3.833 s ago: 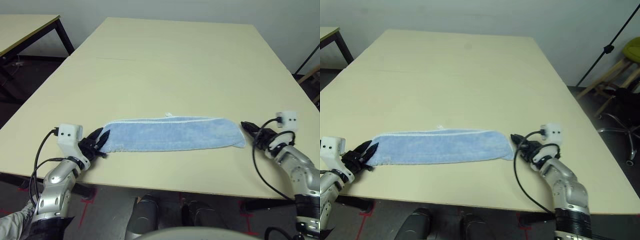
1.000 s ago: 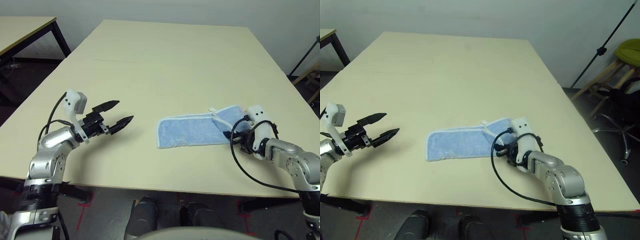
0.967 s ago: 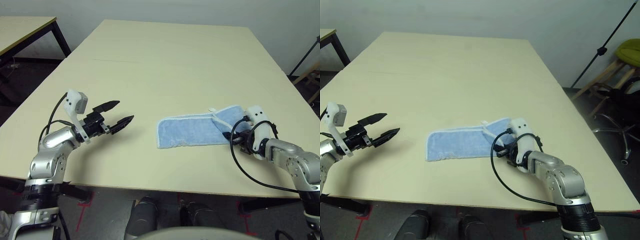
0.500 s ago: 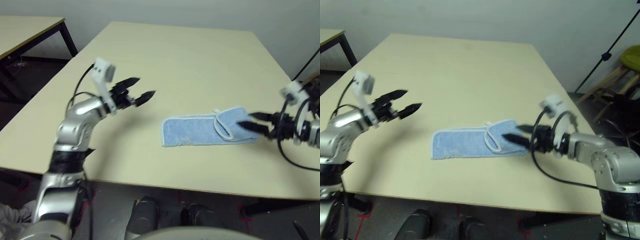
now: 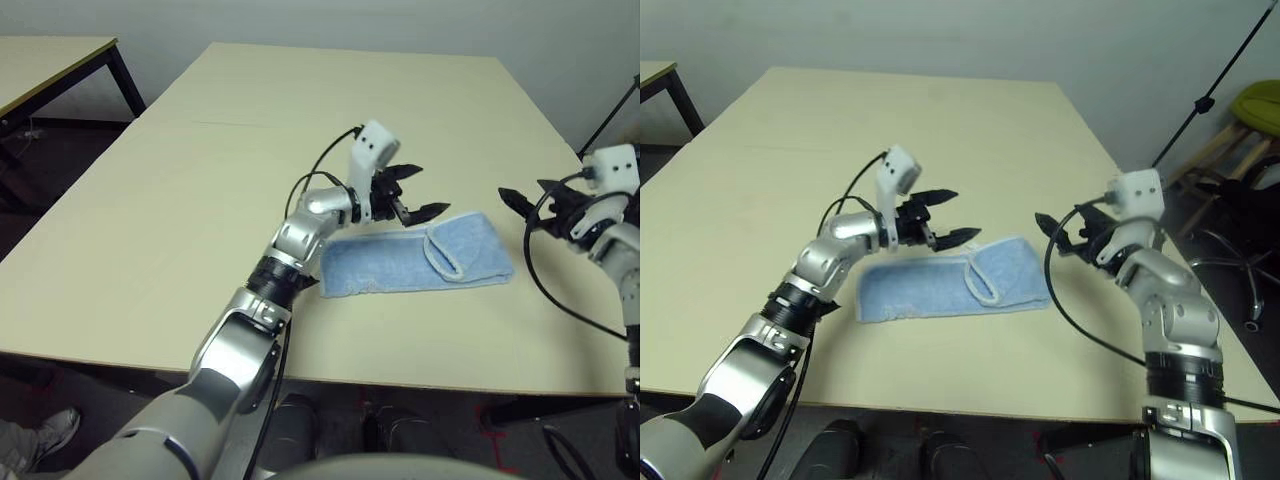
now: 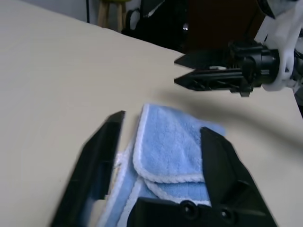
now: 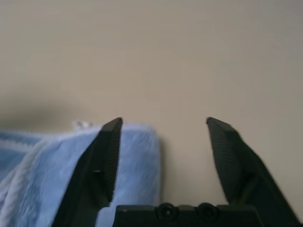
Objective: Fold the towel and set it aside.
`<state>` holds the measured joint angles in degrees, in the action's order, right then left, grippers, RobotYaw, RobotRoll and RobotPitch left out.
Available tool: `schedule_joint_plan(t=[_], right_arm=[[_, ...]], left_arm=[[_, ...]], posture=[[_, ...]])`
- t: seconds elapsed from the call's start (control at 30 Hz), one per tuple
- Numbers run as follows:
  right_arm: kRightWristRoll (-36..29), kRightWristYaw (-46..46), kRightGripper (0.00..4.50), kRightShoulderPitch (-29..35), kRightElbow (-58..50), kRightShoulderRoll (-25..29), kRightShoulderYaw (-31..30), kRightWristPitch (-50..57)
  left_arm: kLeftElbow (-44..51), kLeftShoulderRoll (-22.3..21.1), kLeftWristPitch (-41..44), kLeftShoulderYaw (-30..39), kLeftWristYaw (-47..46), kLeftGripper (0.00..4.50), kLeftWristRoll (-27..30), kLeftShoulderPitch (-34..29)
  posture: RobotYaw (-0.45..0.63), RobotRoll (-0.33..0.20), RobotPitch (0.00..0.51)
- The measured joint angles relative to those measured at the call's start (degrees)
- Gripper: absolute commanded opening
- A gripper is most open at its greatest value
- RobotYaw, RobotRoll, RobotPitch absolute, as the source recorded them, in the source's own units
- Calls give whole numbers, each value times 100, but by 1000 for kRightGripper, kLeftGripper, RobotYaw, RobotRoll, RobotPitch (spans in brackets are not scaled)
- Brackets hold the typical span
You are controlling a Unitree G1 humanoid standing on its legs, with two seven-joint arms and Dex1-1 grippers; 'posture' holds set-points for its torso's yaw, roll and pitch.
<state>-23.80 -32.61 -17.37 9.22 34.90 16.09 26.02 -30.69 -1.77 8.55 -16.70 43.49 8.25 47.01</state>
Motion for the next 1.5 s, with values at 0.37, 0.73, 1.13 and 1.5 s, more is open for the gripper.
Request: schedule_joint_plan(t=[0.37,0.73,1.13,1.5], right_arm=[[273,-12,58,330,-70,-602,-623,-2],[865,258,58,143,372,-821,-1057,-28],[1017,222,58,154,355,-807,-1069,16],[636,-680,3624,179,-338,-484,-844,-747]], left_arm=[[-393,-11,-167,-344,118,0,-592,-460],[-552,-197,136,-464,192,0,-992,-720],[-74,-514,490,-363,284,0,-989,-917],[3307,-404,3325,1170,-607,3463,493,-896]], posture=[[83,0,66],[93,0,64],[105,0,68],[125,0,80]])
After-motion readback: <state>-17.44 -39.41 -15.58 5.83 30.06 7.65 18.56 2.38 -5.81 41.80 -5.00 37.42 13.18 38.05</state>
